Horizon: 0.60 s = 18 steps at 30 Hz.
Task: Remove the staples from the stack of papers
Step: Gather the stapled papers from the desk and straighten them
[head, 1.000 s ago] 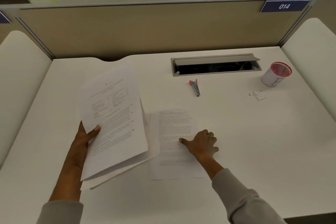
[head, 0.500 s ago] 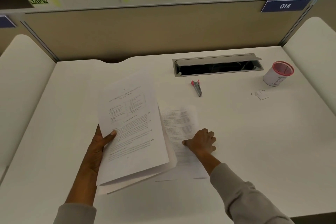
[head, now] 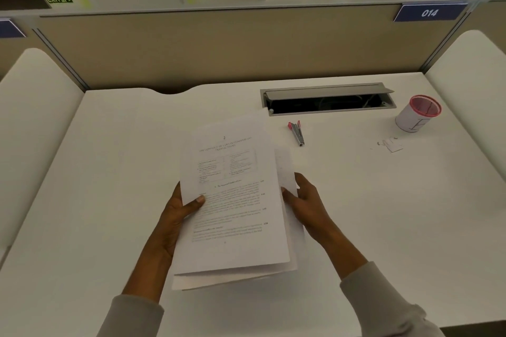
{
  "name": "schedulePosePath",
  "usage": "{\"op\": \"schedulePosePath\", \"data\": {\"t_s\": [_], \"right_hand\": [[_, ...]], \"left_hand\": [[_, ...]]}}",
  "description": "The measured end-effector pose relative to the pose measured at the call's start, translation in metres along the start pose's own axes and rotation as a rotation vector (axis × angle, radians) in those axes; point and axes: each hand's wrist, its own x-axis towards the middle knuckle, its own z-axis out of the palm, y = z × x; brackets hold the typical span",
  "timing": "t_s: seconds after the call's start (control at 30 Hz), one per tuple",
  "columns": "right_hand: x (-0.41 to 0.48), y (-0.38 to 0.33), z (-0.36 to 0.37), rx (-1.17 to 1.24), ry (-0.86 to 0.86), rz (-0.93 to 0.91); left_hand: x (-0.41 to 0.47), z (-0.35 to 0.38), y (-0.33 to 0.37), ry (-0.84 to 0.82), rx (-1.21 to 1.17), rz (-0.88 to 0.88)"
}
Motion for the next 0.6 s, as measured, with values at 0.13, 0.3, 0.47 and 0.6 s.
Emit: {"op": "schedulePosePath", "data": {"t_s": [0.13, 0.3, 0.47, 0.6], "right_hand": [[-0.009, -0.022, 0.003, 0.104, -0.064, -0.055], [-0.017, -0.031, -0.002, 0.229, -0.092, -0.044], [-0.022, -0.031, -0.005, 0.267, -0.044, 0.028], [-0.019, -0.033, -0.010, 0.372, -0.058, 0.163]], "left_hand": [[0.002, 0.018, -0.003, -0.009, -0.033, -0.055], [0.007, 0.032, -0.006, 0.051, -0.080, -0.139], [0.011, 0.045, -0.009, 0.065, -0.188, -0.245], [0.015, 0.046, -0.016, 0.061, -0.107, -0.225]]}}
